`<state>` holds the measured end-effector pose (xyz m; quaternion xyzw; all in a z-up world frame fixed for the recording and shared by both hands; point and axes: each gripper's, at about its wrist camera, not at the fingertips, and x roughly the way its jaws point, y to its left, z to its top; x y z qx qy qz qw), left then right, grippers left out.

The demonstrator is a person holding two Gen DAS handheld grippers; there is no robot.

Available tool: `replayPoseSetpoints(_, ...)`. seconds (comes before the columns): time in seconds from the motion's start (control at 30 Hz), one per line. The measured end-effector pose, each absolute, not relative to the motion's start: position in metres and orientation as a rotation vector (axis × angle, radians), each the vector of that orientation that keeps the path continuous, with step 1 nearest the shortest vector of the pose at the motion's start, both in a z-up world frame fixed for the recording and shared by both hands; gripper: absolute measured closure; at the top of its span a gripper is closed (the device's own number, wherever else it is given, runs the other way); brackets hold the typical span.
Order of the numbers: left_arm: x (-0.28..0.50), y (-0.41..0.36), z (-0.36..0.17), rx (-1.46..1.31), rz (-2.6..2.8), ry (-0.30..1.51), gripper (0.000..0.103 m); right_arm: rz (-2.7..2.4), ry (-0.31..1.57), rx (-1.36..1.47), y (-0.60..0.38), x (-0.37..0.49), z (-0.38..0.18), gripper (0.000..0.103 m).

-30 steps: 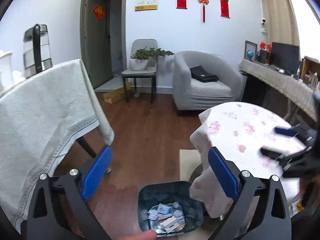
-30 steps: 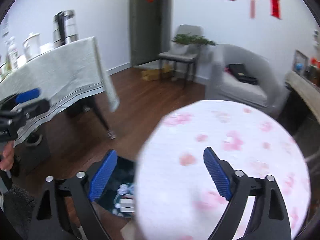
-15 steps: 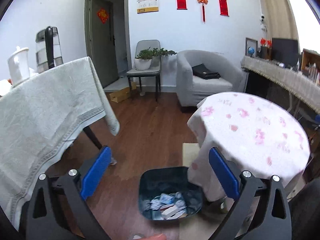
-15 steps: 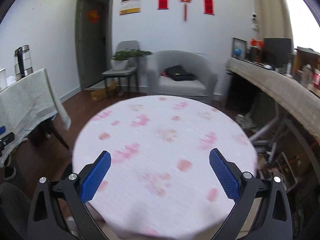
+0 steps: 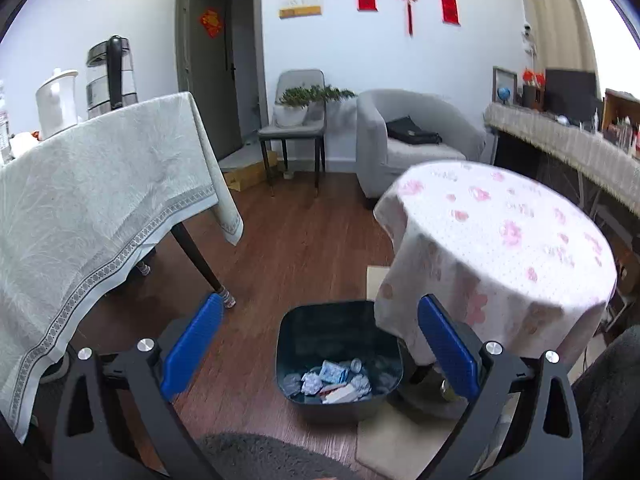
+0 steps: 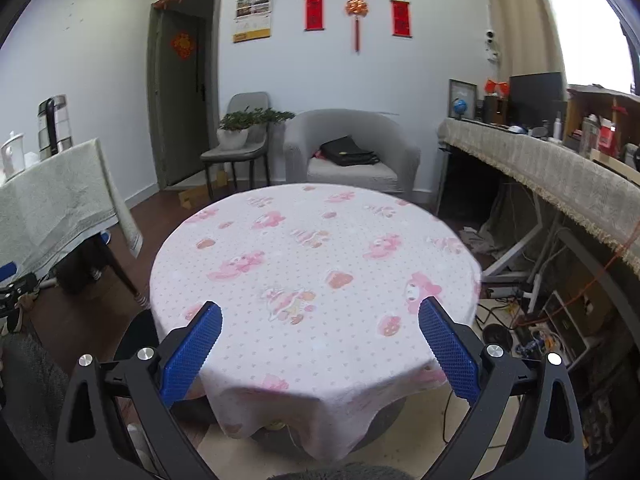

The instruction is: Collect trash

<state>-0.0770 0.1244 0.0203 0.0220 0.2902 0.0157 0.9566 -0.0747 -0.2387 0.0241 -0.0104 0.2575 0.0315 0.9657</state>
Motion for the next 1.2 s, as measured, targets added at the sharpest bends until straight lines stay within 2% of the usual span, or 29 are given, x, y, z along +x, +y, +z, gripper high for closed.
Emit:
replayPoseSetpoints(0.47,-0.062,0.121,-0.001,0.035,0.022,0.71,0.003,0.2,0.56,-0.036,-0.223,-0.071,0.021,0.003)
replayPoseSetpoints(1.2,-0.062,0.116,-0.001,0.044,0.027,0.713,0.003,0.2,0.563,-0.023,-0.225,-0.071,0.019,0.003)
